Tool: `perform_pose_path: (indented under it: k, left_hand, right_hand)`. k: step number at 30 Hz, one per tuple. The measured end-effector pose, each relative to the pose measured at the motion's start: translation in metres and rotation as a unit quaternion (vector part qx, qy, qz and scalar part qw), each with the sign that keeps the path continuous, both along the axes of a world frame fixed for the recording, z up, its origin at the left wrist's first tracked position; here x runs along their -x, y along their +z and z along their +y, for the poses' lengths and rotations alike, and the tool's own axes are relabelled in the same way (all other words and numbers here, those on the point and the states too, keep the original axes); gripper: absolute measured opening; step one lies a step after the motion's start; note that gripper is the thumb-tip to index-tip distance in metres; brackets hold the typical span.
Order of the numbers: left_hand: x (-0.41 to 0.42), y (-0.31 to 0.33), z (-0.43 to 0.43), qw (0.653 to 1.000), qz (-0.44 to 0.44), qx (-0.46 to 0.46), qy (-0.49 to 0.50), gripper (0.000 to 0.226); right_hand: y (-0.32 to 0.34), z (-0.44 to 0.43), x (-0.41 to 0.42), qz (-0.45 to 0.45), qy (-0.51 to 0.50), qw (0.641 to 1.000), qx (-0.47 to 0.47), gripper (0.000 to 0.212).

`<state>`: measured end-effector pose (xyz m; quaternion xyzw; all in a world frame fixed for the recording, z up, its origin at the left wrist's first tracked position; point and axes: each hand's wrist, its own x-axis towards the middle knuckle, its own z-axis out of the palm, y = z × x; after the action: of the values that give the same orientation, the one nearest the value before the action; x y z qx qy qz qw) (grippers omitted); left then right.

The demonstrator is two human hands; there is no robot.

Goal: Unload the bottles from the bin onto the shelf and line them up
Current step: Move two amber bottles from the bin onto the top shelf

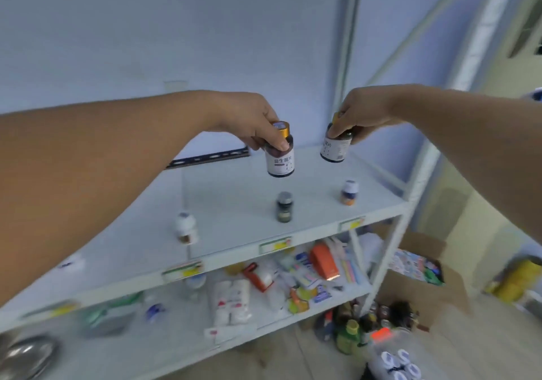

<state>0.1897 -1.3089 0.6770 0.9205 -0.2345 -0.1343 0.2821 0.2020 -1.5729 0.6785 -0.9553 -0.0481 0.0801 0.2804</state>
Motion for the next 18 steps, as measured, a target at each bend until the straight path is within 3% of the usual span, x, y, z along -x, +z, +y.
perform_pose_path:
  k: [9, 18]
  left_hand:
    - [0.063, 0.000, 0.275, 0.985, -0.020, -0.033, 0.168, 0.026]
    - [0.098, -0.017, 0.521, 0.959, -0.018, -0.056, 0.278, 0.034]
  right_hand:
    - [-0.007, 0.306, -0.017, -0.002, 0.161, 0.987, -0.021, 0.030]
    - [-0.030, 0.568, -0.026, -0.022, 0.255, 0.966, -0.032, 0.033]
